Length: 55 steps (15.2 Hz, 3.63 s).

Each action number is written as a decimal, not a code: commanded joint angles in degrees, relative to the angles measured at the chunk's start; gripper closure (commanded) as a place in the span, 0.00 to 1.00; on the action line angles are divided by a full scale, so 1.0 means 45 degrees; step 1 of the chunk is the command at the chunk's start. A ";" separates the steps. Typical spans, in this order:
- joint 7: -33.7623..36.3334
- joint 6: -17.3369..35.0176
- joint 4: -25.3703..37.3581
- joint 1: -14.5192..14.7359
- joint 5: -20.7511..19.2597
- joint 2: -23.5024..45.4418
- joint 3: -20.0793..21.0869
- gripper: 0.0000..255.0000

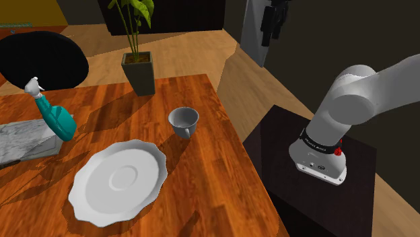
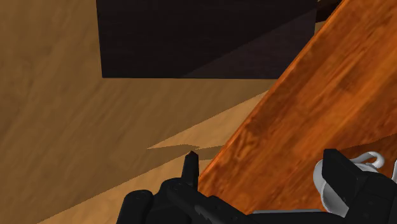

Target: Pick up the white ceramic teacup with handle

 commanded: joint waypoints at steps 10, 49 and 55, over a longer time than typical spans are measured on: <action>0.1776 0.3229 -0.0651 0.0605 0.0889 0.2269 0.2225 0.00; 0.9407 0.9702 0.3670 0.1695 -0.4771 1.4216 0.6001 1.00; 0.9157 0.9289 0.3773 0.1594 -0.4450 1.3827 0.6126 1.00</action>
